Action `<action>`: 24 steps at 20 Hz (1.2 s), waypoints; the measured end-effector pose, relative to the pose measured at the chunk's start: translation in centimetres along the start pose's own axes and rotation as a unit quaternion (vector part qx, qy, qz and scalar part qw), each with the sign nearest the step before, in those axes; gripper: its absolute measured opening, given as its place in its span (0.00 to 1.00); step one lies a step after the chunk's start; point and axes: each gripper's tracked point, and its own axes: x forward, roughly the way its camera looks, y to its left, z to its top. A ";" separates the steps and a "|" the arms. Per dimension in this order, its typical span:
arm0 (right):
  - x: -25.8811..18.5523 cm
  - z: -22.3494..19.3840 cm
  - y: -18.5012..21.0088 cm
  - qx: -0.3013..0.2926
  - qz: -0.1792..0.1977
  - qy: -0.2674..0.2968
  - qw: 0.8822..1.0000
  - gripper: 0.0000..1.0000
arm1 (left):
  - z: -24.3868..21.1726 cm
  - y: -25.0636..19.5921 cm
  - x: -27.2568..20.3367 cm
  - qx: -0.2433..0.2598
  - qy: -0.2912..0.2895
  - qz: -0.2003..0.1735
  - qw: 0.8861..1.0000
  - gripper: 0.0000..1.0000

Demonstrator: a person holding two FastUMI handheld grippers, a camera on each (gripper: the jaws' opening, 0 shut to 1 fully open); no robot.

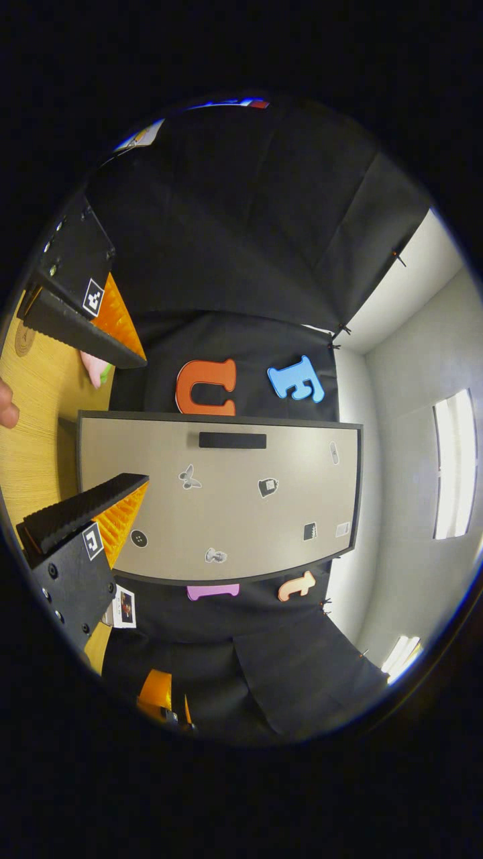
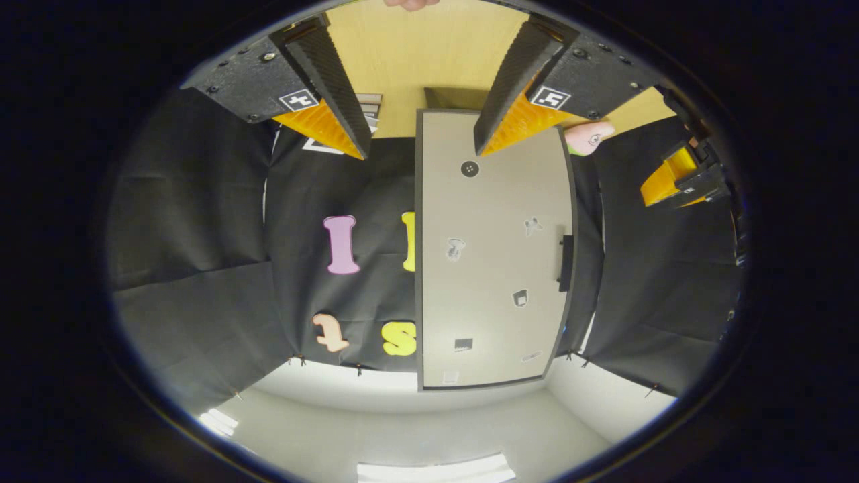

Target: Open the cabinet door with the right hand, grasp the bottle in the cabinet with the left hand and place it on the coaster, then close the cabinet door with the right hand.

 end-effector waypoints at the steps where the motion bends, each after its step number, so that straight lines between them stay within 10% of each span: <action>1: 0.0 0.2 0.1 0.000 0.000 -0.001 1.000 0.95 | -0.1 0.0 0.1 0.000 0.001 0.000 1.000 0.95; 15: 0.8 1.2 1.1 -0.013 0.017 -0.008 1.000 0.95 | -0.2 0.1 0.4 0.003 0.003 0.000 1.000 0.95; 24: 3.6 4.7 5.2 -0.036 0.092 -0.013 0.995 0.99 | -0.3 0.3 0.2 0.008 0.003 0.004 1.000 0.95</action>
